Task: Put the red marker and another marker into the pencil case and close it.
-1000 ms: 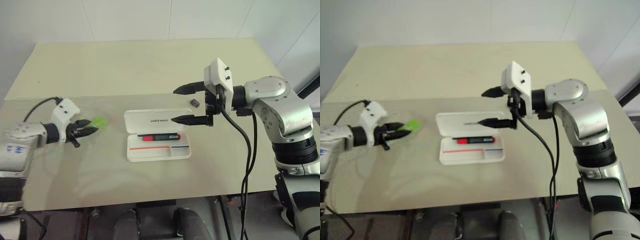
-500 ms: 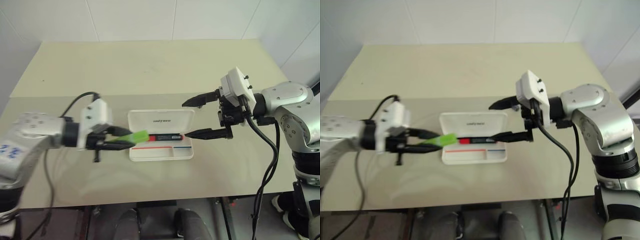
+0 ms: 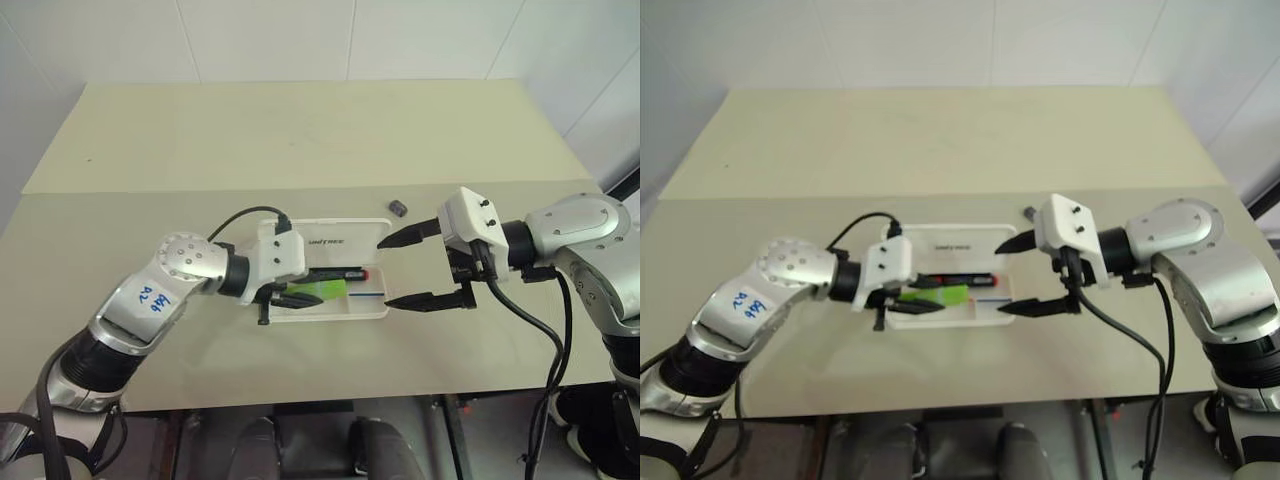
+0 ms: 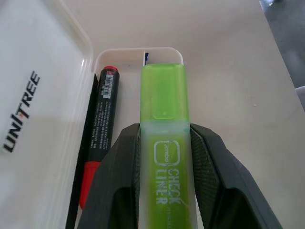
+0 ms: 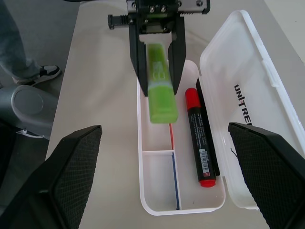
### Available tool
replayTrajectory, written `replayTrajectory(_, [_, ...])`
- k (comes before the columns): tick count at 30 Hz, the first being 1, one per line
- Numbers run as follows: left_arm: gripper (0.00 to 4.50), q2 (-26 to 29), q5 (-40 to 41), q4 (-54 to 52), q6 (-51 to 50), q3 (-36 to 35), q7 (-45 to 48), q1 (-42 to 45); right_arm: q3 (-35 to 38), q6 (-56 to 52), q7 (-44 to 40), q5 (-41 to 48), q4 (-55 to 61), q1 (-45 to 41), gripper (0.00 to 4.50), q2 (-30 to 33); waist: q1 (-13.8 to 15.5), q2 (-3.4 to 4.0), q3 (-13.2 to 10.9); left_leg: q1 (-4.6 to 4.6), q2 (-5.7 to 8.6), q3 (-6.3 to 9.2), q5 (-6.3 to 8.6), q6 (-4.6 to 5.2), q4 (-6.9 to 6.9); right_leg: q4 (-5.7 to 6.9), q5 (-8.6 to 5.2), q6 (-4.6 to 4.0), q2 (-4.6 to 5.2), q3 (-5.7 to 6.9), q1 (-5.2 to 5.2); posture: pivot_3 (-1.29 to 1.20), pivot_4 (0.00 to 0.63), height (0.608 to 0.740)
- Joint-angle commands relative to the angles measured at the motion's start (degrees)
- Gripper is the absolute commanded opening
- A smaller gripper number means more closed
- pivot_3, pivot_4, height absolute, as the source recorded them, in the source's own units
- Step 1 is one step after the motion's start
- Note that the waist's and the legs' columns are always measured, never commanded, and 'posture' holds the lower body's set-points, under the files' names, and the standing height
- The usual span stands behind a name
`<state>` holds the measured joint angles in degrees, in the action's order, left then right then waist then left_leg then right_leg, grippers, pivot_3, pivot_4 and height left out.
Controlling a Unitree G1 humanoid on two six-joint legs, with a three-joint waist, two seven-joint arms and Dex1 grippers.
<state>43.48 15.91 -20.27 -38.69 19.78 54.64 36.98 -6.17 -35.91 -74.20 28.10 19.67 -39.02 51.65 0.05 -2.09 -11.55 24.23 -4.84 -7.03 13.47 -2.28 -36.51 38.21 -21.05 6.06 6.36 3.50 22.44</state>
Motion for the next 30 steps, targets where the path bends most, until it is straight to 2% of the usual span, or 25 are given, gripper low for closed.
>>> replayTrajectory(1, [1.10, -0.83, -3.39, 1.76, 0.79, 1.16, -0.80, 1.38, 0.79, 1.11, 0.28, 0.01, 1.43, 0.20, 4.50, 0.48, 0.02, 0.00, 0.00, 0.00, 0.00, 0.00, 0.00, 0.00, -0.02, 0.01, 0.00, 0.00, 0.00, 0.00, -0.01, 0.00, 0.150, 0.740])
replayTrajectory(5, [1.10, -2.39, -4.91, 2.94, 0.26, 2.24, -0.74, 1.46, 0.32, 1.48, 0.56, -0.56, 0.96, 0.13, 4.50, 0.11, 0.03, 0.00, 0.00, 0.00, 0.00, 0.01, 0.00, 0.00, -0.01, -0.02, 0.00, 0.00, 0.00, 0.01, -0.01, 0.00, 0.150, 0.740])
replayTrajectory(15, [4.38, -4.08, -6.88, 2.53, 1.06, 3.20, -0.19, 0.89, -0.19, 1.76, 1.25, -1.33, 0.40, -0.20, 4.50, -0.51, 0.03, 0.00, 0.00, 0.01, 0.00, 0.03, 0.01, 0.01, -0.08, 0.04, 0.00, 0.00, 0.01, 0.02, -0.03, 0.00, 0.150, 0.740])
replayTrajectory(19, [4.45, -5.40, -6.56, 2.57, 1.06, 0.24, -1.69, 1.81, 0.33, 2.91, 0.57, -1.27, -1.41, -0.45, 4.50, -0.39, 0.03, 0.00, 0.00, 0.01, 0.00, 0.03, 0.01, 0.01, -0.12, 0.07, 0.00, 0.00, 0.01, 0.02, -0.03, 0.00, 0.150, 0.740])
replayTrajectory(22, [4.45, -6.26, -3.04, -1.92, -1.19, -3.90, -1.83, 1.54, 1.77, 4.54, -0.79, -0.23, -4.77, -2.11, 4.50, -0.72, 0.01, 0.00, 0.00, 0.01, 0.00, 0.05, 0.02, 0.03, -0.23, 0.09, 0.00, 0.00, 0.02, 0.02, -0.06, 0.00, 0.150, 0.740])
replayTrajectory(26, [4.45, -4.25, 3.27, -12.04, -10.26, -10.15, -2.27, -0.78, 3.04, 7.69, -0.23, -1.97, -14.97, -7.30, 4.50, -1.79, -0.29, 0.00, 0.00, 0.01, 0.00, 0.06, 0.04, 0.07, -0.34, 0.09, 0.00, 0.00, 0.04, 0.00, -0.07, 0.00, 0.150, 0.740])
replayTrajectory(30, [4.45, -1.81, 8.33, -20.32, -17.00, -18.04, -4.55, -3.15, 3.89, 10.86, 4.17, -5.65, -29.61, -14.82, 4.50, -4.65, -0.45, 0.02, 0.01, -0.04, -0.04, 0.07, 0.05, 0.07, -0.33, 0.13, 0.00, 0.00, -0.02, -0.06, -0.06, 0.00, 0.150, 0.740])
